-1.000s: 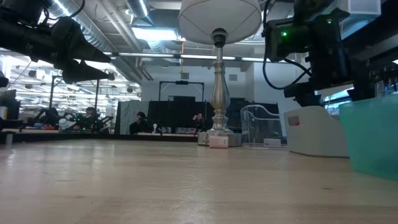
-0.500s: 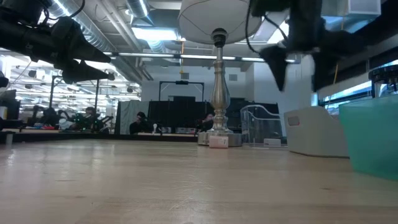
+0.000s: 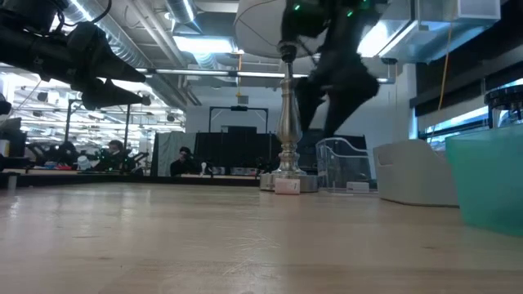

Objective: Pick & Place Office items
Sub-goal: Put the pink charger adapter into the gray bin

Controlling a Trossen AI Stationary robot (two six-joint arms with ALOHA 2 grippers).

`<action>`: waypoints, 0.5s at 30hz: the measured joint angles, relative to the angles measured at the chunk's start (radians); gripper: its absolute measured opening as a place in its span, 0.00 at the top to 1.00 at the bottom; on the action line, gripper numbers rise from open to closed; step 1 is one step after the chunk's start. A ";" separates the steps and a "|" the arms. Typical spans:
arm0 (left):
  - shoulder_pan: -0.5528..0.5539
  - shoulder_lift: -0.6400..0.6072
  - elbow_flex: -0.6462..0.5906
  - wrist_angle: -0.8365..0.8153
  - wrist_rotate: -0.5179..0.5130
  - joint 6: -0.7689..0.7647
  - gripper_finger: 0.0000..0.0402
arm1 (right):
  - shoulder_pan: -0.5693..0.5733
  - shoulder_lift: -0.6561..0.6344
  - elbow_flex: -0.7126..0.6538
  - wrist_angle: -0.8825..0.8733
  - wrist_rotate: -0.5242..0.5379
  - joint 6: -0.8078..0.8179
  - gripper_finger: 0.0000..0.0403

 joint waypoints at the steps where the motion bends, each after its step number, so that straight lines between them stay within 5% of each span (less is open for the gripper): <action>1: 0.000 0.000 0.000 0.000 0.000 0.000 0.13 | -0.005 0.019 0.006 0.023 0.000 -0.002 0.01; 15: 0.000 0.000 0.000 0.000 0.000 0.000 0.13 | -0.052 0.216 0.087 0.111 0.042 0.061 0.01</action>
